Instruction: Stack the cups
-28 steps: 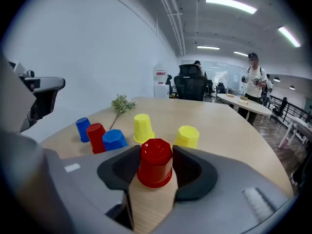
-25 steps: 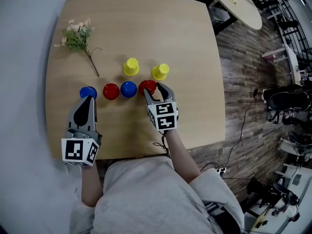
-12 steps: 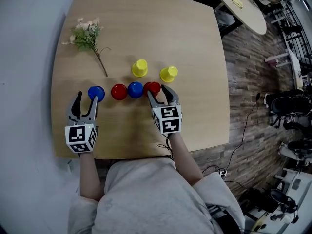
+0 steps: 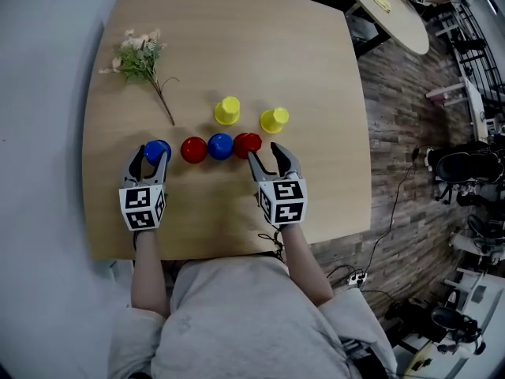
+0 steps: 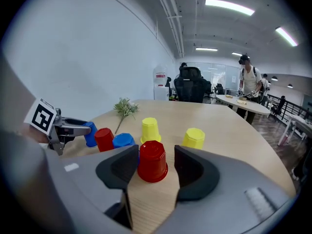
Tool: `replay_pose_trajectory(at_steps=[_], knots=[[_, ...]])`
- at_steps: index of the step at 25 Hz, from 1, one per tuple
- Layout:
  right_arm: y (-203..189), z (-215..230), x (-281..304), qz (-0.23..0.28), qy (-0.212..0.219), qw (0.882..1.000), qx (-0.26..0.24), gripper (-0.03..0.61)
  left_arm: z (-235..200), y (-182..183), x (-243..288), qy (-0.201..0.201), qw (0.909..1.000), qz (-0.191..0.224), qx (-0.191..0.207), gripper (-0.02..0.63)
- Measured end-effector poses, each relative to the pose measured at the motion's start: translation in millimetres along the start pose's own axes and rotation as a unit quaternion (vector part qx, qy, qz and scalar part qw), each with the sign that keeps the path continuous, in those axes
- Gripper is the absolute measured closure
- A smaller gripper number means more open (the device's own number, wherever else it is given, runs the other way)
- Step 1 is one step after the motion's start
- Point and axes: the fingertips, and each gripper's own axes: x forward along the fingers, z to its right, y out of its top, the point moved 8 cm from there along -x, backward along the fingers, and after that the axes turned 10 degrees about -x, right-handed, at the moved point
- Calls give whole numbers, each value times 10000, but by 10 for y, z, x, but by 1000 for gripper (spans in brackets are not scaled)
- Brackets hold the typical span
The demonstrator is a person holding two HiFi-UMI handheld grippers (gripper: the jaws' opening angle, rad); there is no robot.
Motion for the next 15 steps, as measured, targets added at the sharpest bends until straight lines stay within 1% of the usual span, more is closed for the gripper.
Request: replay_pose_trajectory(at_steps=[4,7,9,11,13,15], knots=[[-13,83,-16,22,-43,10000,46,337,115,174,-109,-131,9993,362,30,380],[-5,137,-26,53,-54,10000,29,339,312,416,-227,-307,9973,613,278,382],[2,172,-32,68,-42,10000,20,339,489,589,-284,-550,9948,776,376,383],[6,198,-35,81,-18,10000,11,339,680,737,-308,-895,9916,867,349,382],[13,214,-41,96,17,10000,6,339,862,835,-295,-1208,9884,859,333,382],[19,227,-50,104,58,9999,-3,339,1017,856,-246,-1396,9866,757,385,382]])
